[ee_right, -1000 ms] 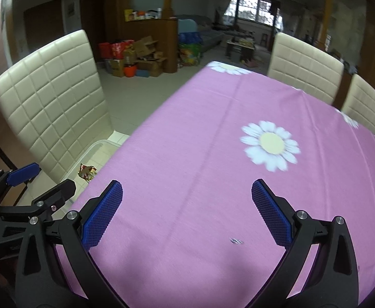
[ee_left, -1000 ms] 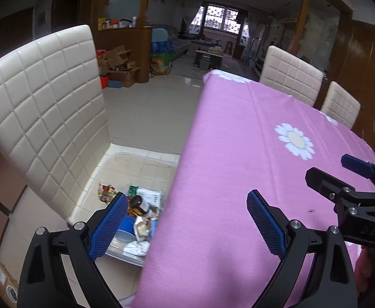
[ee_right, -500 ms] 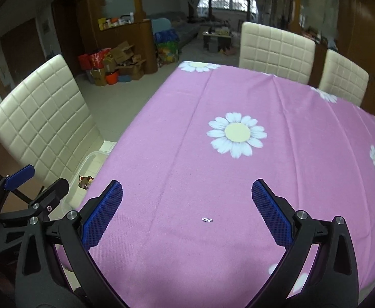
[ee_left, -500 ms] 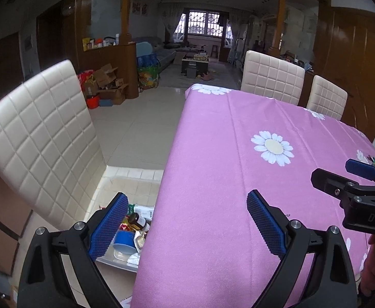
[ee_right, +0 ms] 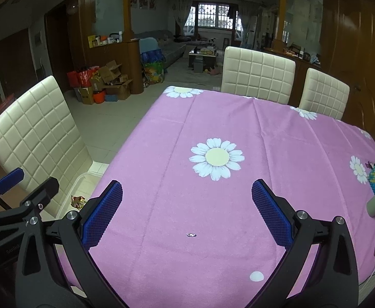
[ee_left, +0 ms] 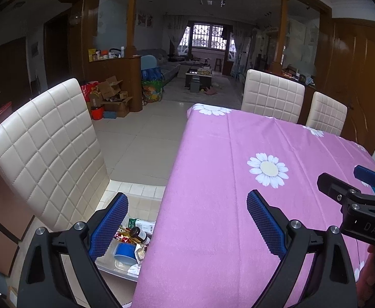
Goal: Collect trash
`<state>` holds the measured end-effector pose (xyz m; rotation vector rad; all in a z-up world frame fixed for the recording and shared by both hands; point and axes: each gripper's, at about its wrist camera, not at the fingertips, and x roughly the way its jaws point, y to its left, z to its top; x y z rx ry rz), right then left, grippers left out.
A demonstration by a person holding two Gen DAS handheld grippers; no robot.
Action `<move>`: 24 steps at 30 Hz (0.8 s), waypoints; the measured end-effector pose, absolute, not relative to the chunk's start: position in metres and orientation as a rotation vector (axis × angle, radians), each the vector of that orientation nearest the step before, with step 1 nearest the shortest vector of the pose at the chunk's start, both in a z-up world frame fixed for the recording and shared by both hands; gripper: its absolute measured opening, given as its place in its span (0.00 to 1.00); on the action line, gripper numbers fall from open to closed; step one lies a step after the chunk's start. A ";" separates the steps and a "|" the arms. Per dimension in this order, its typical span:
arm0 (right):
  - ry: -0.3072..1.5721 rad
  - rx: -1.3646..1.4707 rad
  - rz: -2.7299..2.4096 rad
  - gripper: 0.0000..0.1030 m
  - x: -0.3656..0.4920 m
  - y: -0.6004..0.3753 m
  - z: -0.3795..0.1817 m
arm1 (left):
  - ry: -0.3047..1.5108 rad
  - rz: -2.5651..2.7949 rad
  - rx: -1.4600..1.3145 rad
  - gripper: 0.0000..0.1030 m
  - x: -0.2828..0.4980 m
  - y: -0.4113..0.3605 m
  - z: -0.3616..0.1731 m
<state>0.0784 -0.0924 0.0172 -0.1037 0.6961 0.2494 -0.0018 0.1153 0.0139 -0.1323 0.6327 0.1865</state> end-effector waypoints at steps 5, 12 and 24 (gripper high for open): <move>0.694 -0.109 0.241 0.96 0.078 -0.091 0.018 | 0.625 0.186 -0.131 0.89 -0.004 0.115 0.015; 0.700 -0.114 0.243 0.96 0.078 -0.089 0.016 | 0.630 0.165 -0.134 0.89 -0.005 0.115 0.014; 0.681 -0.113 0.230 0.96 0.075 -0.091 0.017 | 0.606 0.171 -0.142 0.89 -0.009 0.115 0.015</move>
